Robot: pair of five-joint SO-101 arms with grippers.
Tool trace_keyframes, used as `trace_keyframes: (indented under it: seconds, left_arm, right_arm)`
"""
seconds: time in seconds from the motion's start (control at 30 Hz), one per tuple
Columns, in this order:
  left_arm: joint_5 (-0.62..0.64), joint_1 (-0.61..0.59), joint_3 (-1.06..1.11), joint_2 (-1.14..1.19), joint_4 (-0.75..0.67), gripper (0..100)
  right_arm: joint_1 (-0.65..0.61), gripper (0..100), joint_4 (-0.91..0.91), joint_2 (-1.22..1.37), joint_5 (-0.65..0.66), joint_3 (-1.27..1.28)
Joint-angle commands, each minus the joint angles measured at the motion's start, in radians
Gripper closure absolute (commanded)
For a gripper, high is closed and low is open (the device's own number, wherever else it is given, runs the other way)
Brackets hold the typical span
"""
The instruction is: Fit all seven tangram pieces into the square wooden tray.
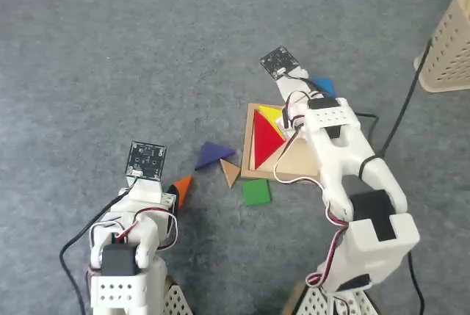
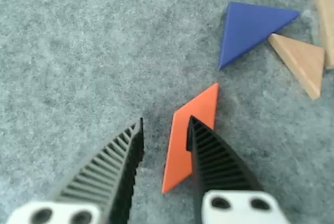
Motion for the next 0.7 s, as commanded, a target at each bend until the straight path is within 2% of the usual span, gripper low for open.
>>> trace_keyframes:
  seconds: [0.0,0.4,0.67]
  left_arm:
    - [0.005,0.0,-0.005,-0.015,0.006,87]
    - [0.005,0.0,-0.005,-0.015,0.006,87]
    - [0.005,0.0,-0.005,-0.015,0.006,87]
  right_arm:
    - [0.021,99.3,-0.01,0.004,0.018,-0.012]
    - [0.027,99.3,0.068,0.004,0.021,-0.005]
    - [0.016,99.3,0.056,0.004,0.021,-0.008]
